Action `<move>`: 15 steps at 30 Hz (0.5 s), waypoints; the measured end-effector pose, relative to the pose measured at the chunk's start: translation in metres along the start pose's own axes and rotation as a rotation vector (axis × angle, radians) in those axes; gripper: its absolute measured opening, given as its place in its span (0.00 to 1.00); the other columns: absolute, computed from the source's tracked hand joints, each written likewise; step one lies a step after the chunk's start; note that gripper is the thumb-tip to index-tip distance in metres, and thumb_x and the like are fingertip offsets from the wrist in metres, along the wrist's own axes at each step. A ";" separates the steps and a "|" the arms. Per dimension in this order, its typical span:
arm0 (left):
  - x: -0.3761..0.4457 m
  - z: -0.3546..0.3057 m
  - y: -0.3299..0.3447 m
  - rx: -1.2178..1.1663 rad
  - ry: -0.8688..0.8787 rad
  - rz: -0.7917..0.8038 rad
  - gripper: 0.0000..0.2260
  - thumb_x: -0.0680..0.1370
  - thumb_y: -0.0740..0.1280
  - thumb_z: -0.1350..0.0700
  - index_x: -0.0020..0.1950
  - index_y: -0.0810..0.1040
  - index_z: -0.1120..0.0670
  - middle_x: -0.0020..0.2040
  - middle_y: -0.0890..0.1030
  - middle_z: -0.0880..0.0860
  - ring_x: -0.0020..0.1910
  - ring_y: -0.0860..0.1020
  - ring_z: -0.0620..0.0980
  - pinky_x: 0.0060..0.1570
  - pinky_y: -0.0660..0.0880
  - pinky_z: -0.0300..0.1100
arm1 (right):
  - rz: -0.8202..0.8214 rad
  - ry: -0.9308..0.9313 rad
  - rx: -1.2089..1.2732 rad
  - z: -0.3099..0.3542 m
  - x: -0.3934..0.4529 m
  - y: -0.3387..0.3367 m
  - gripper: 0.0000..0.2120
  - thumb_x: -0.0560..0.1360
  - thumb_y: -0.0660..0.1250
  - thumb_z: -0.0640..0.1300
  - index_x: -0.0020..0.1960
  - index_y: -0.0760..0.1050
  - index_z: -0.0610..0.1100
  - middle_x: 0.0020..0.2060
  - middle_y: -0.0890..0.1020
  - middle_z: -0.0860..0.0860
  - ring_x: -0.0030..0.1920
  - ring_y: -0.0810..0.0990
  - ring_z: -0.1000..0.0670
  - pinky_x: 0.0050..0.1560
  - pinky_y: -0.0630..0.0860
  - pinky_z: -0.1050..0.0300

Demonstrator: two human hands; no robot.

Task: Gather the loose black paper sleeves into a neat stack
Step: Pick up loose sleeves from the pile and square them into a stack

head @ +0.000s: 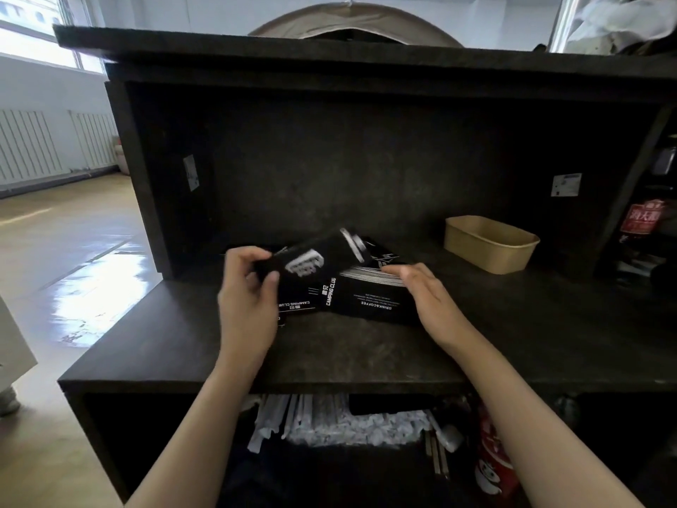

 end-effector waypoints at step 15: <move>-0.025 0.000 0.065 0.608 0.213 0.492 0.31 0.79 0.64 0.52 0.79 0.54 0.49 0.80 0.53 0.51 0.74 0.61 0.47 0.69 0.63 0.42 | -0.063 -0.181 -0.296 0.012 0.000 -0.002 0.18 0.73 0.72 0.40 0.62 0.77 0.48 0.52 0.76 0.51 0.56 0.76 0.53 0.62 0.70 0.59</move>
Point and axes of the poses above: each hand's wrist, its own x-axis towards the middle knuckle, its own y-axis out of the palm, z = x × y, the point moved 9 cm from there along x, towards the middle knuckle
